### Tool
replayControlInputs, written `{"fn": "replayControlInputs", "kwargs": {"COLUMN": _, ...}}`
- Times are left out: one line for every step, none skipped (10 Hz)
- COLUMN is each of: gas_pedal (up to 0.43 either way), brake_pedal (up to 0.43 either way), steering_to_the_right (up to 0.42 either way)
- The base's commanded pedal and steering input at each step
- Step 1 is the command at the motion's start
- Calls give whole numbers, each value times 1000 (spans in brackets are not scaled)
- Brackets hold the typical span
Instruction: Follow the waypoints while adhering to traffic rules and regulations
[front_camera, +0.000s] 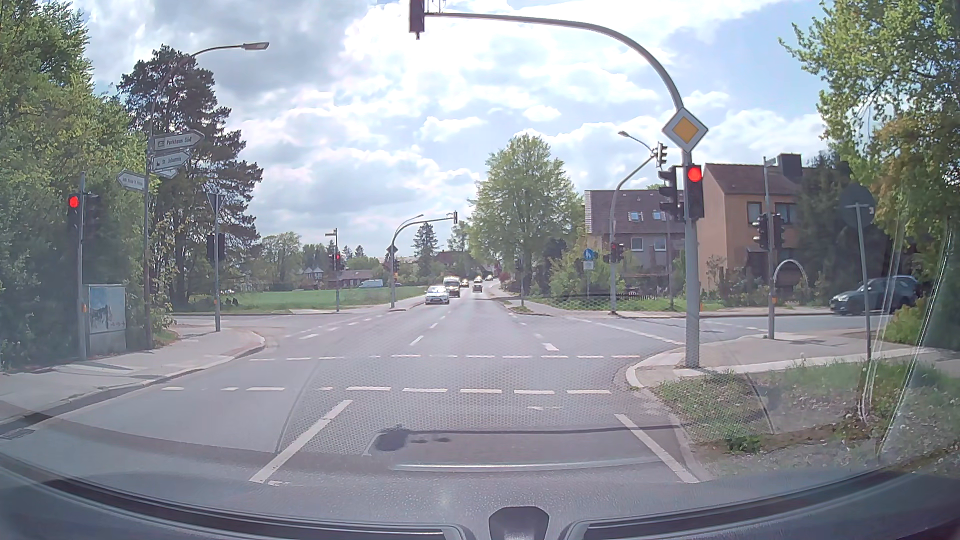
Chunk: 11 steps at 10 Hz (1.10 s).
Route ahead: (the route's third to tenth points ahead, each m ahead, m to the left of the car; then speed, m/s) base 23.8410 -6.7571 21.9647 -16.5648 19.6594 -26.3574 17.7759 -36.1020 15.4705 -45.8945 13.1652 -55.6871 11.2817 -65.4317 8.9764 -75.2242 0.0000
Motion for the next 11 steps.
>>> {"fn": "replayControlInputs", "kwargs": {"gas_pedal": 0, "brake_pedal": 207, "steering_to_the_right": -14}}
{"fn": "replayControlInputs", "kwargs": {"gas_pedal": 0, "brake_pedal": 201, "steering_to_the_right": -14}}
{"fn": "replayControlInputs", "kwargs": {"gas_pedal": 0, "brake_pedal": 207, "steering_to_the_right": -14}}
{"fn": "replayControlInputs", "kwargs": {"gas_pedal": 0, "brake_pedal": 207, "steering_to_the_right": -14}}
{"fn": "replayControlInputs", "kwargs": {"gas_pedal": 0, "brake_pedal": 207, "steering_to_the_right": -14}}
{"fn": "replayControlInputs", "kwargs": {"gas_pedal": 0, "brake_pedal": 207, "steering_to_the_right": -14}}
{"fn": "replayControlInputs", "kwargs": {"gas_pedal": 0, "brake_pedal": 207, "steering_to_the_right": -14}}
{"fn": "replayControlInputs", "kwargs": {"gas_pedal": 0, "brake_pedal": 207, "steering_to_the_right": -14}}
{"fn": "replayControlInputs", "kwargs": {"gas_pedal": 0, "brake_pedal": 207, "steering_to_the_right": -14}}
{"fn": "replayControlInputs", "kwargs": {"gas_pedal": 0, "brake_pedal": 207, "steering_to_the_right": -14}}
{"fn": "replayControlInputs", "kwargs": {"gas_pedal": 0, "brake_pedal": 207, "steering_to_the_right": -14}}
